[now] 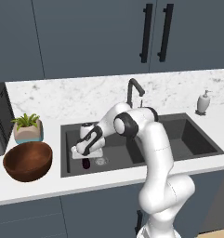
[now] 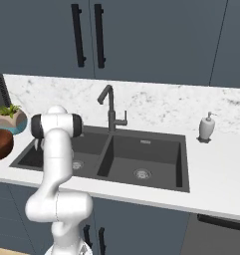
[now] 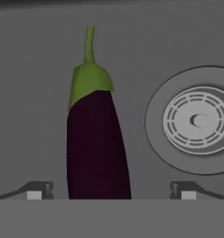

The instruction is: Pick the eggplant from the sink and place it in the bowl. Then pick the bowl and place it in the microwave. Then close the microwave door and press the start button.

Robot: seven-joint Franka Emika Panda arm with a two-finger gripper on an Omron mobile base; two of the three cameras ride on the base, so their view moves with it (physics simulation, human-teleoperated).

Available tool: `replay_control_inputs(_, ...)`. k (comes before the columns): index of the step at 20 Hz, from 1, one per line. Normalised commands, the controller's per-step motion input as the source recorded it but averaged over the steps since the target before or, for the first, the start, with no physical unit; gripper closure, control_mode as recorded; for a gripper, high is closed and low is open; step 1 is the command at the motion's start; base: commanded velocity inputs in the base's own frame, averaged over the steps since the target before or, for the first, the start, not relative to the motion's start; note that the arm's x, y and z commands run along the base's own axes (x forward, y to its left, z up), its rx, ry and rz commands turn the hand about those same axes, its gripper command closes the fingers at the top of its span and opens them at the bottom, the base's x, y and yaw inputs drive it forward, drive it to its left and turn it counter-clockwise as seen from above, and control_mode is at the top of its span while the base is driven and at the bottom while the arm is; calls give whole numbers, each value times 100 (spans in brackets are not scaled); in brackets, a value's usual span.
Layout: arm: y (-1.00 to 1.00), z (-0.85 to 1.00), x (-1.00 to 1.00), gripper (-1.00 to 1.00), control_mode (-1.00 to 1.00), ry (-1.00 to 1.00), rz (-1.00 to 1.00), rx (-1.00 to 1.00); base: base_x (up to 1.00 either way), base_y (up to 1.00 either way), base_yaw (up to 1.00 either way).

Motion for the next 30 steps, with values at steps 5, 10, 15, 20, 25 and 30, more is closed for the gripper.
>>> replay_control_inputs(5, 14, -18, 31, -100, -100, 0, 0, 0, 0, 0, 0)
replay_control_inputs(10, 7, -38, 0, -100, -100, 0, 0, -2, 0, 0, 0)
replay_control_inputs(15, 0, -43, -11, 100, -100, -4, 0, 0, 0, 0, 0)
replay_control_inputs(20, 0, -10, -21, 100, -100, -13, 0, 0, 0, 0, 0)
replay_control_inputs(25, -16, 56, -53, 100, -100, -14, -1, 0, 0, 0, 0)
replay_control_inputs(30, -33, 100, -58, 100, -100, -3, -1, 0, 0, 0, 0)
